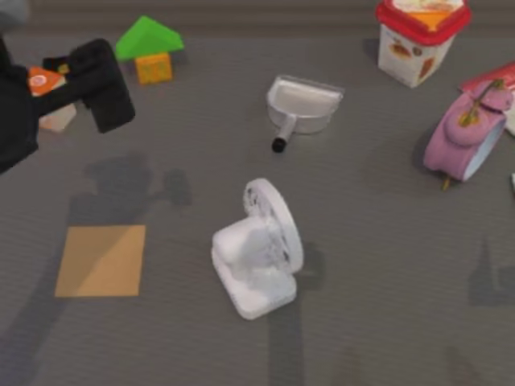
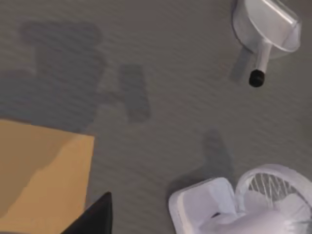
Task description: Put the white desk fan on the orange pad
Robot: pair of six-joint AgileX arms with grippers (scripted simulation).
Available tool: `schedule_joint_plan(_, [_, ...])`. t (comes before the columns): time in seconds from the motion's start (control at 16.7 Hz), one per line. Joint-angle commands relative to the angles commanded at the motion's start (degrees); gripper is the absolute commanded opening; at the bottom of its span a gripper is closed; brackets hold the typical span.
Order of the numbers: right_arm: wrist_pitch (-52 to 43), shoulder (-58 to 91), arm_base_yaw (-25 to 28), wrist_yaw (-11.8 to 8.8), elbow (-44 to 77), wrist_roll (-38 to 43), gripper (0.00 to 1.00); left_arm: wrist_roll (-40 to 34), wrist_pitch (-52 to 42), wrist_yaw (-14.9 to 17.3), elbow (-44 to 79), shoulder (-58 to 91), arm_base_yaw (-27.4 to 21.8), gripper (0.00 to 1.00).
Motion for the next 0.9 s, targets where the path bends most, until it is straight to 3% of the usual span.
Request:
schedule_joint_plan(0.48, [0.0, 0.0, 0.0, 0.0, 0.0, 0.0, 1.0, -23.3, -28.6, 0.2, 44.8, 45.3, -14.5, 1.0])
schedule_joint_plan(0.9, [0.0, 0.0, 0.0, 0.0, 0.0, 0.0, 1.0, -32.5, -41.7, 0.3, 59.3, 61.4, -20.2, 1.0])
